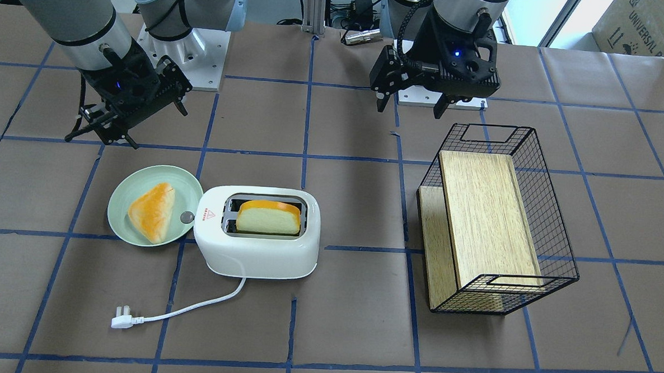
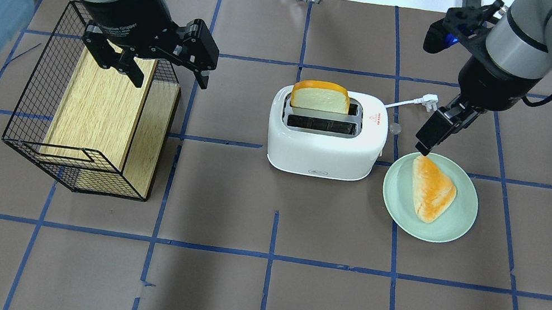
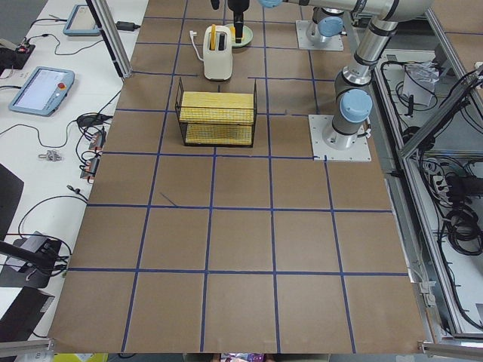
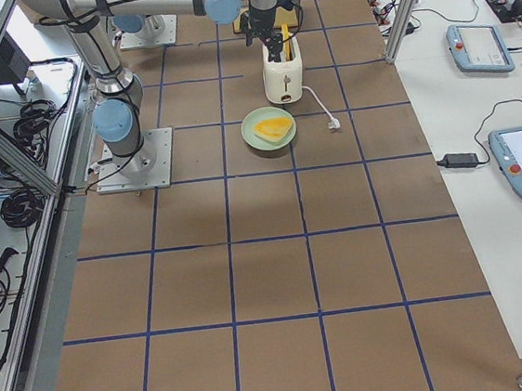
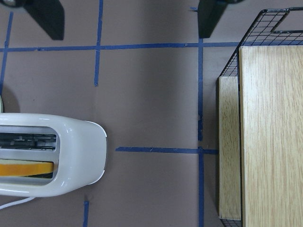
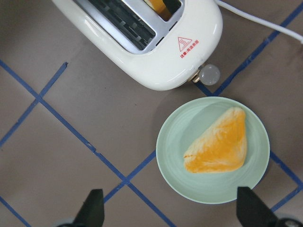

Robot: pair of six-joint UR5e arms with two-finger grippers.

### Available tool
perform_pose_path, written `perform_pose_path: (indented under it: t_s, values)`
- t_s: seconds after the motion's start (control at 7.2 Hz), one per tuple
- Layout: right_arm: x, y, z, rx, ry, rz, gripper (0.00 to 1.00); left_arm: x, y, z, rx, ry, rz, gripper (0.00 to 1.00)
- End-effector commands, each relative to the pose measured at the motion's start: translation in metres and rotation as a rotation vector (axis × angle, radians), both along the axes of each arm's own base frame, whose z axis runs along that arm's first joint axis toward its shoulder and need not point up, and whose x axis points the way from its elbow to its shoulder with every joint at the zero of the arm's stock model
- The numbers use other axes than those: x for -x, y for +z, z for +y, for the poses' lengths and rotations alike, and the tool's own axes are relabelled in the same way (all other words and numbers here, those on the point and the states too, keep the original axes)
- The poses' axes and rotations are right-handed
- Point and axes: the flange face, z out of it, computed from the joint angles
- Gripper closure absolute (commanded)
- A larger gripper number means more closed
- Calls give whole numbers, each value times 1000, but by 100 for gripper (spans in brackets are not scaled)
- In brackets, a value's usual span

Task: Press toaster with right arm
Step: 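Position the right gripper above the toaster lever beside the plate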

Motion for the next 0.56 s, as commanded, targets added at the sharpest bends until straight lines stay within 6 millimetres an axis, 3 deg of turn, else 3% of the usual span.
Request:
perform_pose_path:
  t_s: [0.0, 0.14, 0.28, 0.42]
  values:
    - [3, -21, -33, 95, 297, 3, 23, -1, 0, 0, 0, 2, -1, 0]
    - [3, -39, -44, 94, 368, 3, 63, 0, 0, 0, 0, 0, -1, 0]
    - [3, -56, -56, 92, 387, 1, 81, 0, 0, 0, 0, 0, -1, 0]
    - [1, -65, -64, 106, 409, -6, 89, 0, 0, 0, 0, 0, -1, 0]
